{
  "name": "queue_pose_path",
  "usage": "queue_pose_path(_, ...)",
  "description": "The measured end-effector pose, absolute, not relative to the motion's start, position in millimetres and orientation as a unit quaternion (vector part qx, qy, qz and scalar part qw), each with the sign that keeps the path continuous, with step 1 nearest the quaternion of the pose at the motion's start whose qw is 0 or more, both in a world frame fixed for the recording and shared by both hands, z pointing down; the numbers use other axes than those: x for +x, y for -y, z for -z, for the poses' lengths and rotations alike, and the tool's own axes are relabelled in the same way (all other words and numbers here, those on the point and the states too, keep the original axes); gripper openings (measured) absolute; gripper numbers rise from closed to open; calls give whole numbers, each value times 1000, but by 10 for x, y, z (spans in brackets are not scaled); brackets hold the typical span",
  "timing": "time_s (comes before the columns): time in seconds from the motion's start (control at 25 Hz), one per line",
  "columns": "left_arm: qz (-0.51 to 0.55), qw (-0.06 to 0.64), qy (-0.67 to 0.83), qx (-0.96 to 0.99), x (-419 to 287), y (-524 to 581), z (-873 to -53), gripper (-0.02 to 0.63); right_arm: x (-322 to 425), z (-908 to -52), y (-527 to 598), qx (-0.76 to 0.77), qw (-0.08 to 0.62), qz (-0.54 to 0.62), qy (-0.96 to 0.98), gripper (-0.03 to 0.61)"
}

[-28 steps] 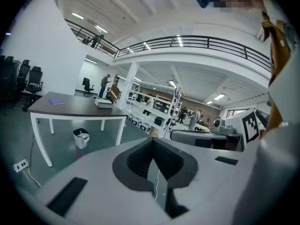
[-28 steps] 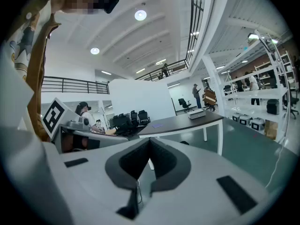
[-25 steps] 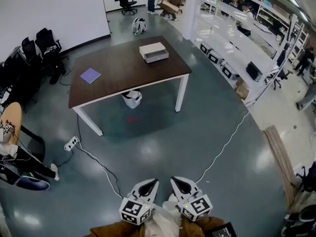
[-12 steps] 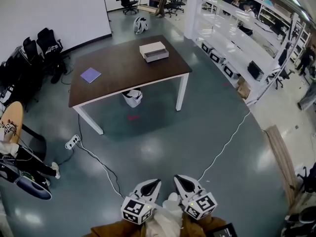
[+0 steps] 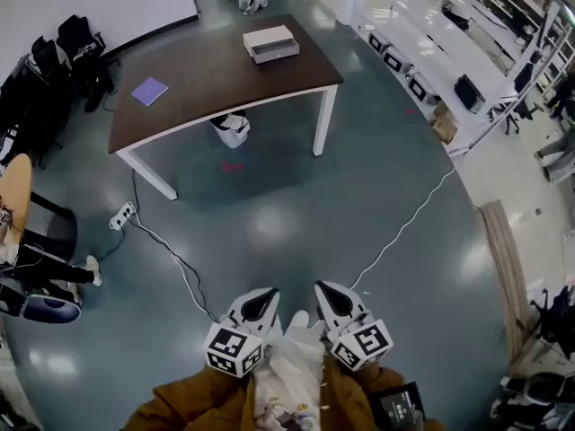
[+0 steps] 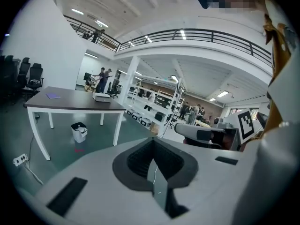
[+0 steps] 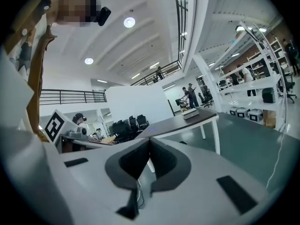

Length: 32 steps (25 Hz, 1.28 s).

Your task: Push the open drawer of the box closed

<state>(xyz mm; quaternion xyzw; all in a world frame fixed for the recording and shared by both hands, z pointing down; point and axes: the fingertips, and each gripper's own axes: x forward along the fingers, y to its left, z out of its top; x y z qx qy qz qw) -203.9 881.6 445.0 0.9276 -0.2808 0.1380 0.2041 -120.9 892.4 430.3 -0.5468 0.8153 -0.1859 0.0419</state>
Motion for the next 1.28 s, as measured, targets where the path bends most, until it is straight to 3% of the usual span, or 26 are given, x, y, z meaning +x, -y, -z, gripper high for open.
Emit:
queue_pose_path(0.44,-126,239,291,918,-1656,-7199,-4702,5,-847,-4560,-7412,-531,2,211,-821,3)
queue_pose_path(0.8,-100,237,265,929,-1664,-5201,-4365,5,-836,-4229,-5396,-554,10,202,-808,3)
queue_pose_path(1.28,-110,236,245,934,-1159,-3414,-4493,5,-391,-4302,-3554,-561,14,198,-803,3)
